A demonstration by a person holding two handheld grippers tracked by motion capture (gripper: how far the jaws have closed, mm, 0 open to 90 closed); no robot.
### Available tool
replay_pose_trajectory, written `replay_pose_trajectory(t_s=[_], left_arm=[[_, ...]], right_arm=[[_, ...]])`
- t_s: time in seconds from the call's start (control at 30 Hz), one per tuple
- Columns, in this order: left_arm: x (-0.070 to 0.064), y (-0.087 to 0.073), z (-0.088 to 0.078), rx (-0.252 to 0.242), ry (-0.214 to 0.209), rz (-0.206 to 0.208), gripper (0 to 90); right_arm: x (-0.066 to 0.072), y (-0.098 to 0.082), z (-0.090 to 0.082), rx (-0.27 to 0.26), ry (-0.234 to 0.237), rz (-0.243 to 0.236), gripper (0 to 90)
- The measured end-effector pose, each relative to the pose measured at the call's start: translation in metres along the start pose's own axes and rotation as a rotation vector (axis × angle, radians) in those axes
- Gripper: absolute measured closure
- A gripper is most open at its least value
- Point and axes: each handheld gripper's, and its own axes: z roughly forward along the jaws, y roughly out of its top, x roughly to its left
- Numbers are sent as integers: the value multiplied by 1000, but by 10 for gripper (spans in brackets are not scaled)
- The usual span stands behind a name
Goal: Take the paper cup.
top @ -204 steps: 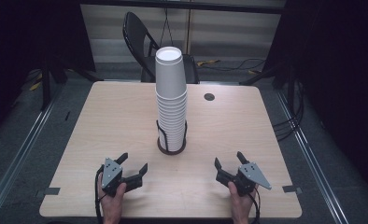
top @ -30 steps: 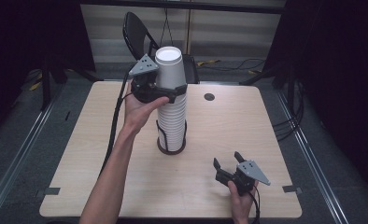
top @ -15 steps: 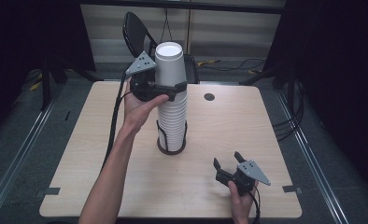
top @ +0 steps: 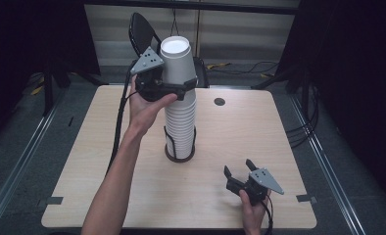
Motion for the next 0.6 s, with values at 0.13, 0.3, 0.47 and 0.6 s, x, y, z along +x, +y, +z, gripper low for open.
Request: replay_pose_trajectory(t_s=[0.13,0.3,0.47,0.6], left_arm=[[1,5,-2,-20,4,0,130],[2,10,-6,-71,17,4,130],[6,11,-10,-107,9,-4,132],[6,14,-12,-122,6,3,133]], right_arm=[[0,0,0,0,1,-1,157],[0,0,0,2,1,-1,157],[0,0,0,2,1,-4,157],[0,0,0,5,-1,-2,158]])
